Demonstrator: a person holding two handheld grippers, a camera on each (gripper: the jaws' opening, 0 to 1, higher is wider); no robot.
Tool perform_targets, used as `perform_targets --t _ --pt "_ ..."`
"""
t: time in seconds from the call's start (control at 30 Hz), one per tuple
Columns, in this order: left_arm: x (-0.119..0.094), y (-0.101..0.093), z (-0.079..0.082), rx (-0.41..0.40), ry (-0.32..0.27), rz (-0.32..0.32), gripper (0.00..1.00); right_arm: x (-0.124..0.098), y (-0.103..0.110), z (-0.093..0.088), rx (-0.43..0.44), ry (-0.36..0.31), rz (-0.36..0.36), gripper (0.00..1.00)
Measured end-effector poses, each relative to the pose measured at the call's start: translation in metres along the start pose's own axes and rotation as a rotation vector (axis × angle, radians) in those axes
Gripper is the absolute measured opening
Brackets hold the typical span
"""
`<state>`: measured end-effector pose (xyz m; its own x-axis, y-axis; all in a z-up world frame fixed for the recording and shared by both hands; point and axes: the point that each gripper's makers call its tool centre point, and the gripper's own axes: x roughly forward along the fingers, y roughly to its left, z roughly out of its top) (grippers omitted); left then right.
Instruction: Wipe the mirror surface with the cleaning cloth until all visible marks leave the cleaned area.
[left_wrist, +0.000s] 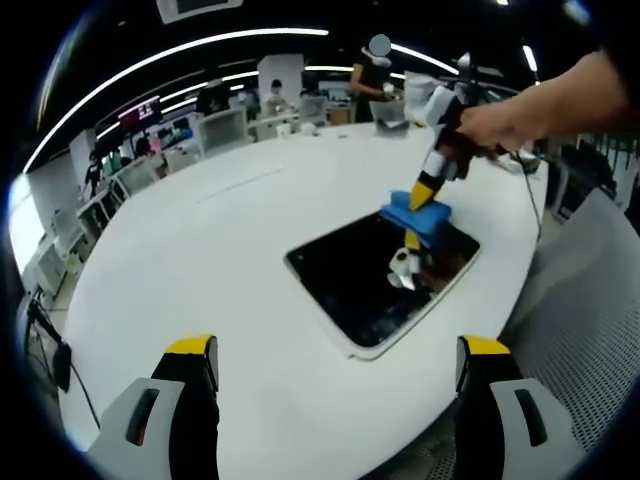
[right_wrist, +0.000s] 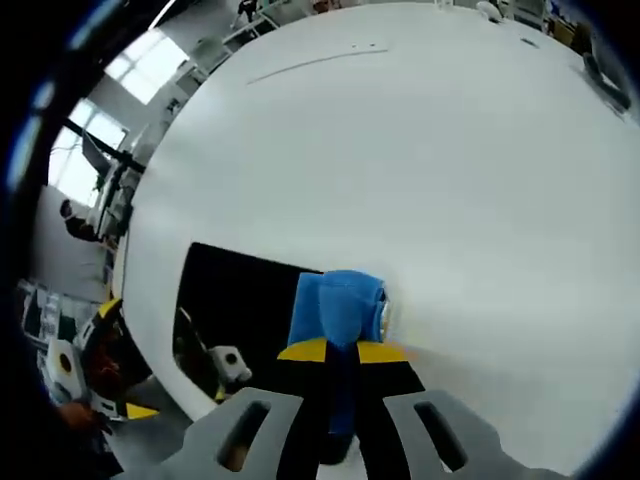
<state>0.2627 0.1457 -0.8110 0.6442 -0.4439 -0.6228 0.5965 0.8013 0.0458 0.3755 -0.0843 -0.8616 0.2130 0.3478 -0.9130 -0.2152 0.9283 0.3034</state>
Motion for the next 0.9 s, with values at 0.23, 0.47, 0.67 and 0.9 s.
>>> perform_targets --t 0.23,0.47,0.67,0.9 --pt "0.001 -0.001 -0.001 0.003 0.004 -0.009 0.99 0.004 -0.005 0.017 0.013 -0.021 -0.001 0.03" --pt "0.002 0.0 -0.001 0.003 0.003 -0.006 0.99 0.003 -0.003 0.022 -0.009 -0.021 -0.021 0.03" --pt "0.002 -0.001 -0.001 0.007 0.003 -0.007 0.99 0.002 -0.003 0.024 -0.011 -0.023 -0.023 0.03" --pt "0.001 0.0 -0.002 0.001 0.004 -0.003 0.99 0.004 -0.004 0.028 -0.051 -0.014 -0.043 0.03"
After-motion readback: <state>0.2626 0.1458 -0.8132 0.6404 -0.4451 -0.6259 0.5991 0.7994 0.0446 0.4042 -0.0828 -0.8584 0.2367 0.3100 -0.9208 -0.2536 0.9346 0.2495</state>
